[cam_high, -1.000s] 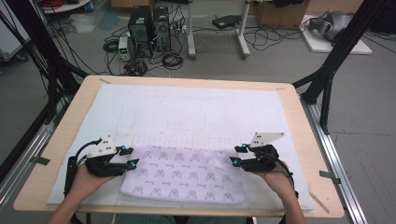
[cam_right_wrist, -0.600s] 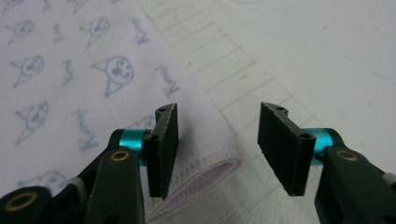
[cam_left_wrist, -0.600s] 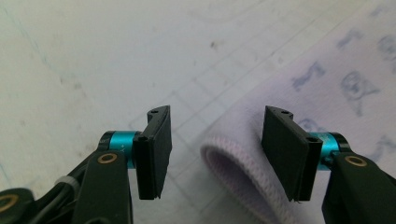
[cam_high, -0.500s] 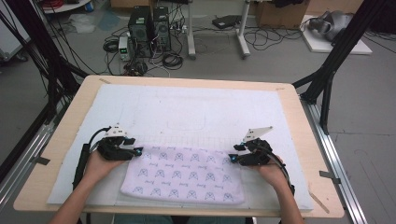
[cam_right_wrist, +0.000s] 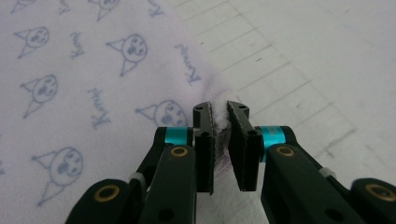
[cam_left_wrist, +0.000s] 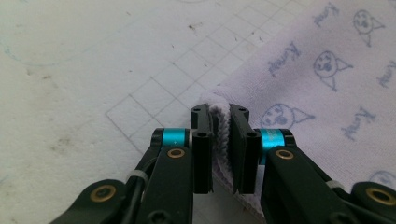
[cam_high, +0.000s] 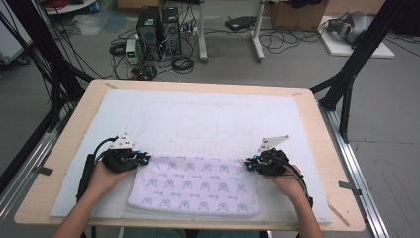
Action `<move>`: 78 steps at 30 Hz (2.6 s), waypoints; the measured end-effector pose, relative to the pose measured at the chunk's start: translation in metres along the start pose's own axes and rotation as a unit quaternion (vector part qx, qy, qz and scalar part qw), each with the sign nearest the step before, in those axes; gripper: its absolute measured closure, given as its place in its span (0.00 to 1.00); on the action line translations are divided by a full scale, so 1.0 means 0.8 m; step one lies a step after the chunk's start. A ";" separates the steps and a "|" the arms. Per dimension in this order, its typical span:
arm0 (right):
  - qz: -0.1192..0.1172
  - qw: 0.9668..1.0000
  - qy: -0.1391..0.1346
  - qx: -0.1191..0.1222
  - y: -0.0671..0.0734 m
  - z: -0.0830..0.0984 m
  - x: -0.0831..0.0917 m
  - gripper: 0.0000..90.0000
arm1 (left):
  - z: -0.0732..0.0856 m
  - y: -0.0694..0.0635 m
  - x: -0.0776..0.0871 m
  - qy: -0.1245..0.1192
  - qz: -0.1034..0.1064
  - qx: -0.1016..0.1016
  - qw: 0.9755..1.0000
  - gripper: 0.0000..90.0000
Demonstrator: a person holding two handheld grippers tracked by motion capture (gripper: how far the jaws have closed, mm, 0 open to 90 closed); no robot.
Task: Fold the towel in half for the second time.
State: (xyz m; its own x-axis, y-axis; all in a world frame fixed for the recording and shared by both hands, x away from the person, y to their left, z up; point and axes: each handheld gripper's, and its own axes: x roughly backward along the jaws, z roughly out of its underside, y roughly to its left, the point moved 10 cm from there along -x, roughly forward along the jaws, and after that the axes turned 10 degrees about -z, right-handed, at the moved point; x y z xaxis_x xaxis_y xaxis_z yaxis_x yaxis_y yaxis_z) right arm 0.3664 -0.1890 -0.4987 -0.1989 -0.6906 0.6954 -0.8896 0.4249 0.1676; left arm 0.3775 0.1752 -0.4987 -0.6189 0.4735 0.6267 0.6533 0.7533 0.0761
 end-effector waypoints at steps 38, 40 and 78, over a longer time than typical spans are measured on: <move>0.089 0.994 -0.050 -0.047 -0.134 -0.108 0.020 0.66 | -0.114 0.094 -0.052 -0.026 -0.100 0.054 0.993 0.66; 0.081 0.995 -0.042 -0.052 -0.123 -0.096 0.016 0.66 | -0.102 0.079 -0.049 -0.024 -0.083 0.039 0.996 0.71; 0.059 0.995 -0.063 -0.051 -0.027 -0.070 -0.016 0.21 | -0.044 0.017 0.006 -0.062 -0.041 0.048 0.996 0.36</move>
State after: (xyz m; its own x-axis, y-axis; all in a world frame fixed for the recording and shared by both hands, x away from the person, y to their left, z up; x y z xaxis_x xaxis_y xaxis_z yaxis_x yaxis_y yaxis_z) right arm 0.4111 -0.1564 -0.4723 -0.3545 -0.6980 0.6223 -0.8125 0.5592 0.1644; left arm 0.3988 0.1718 -0.4675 -0.7216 0.4568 0.5201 0.5575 0.8289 0.0455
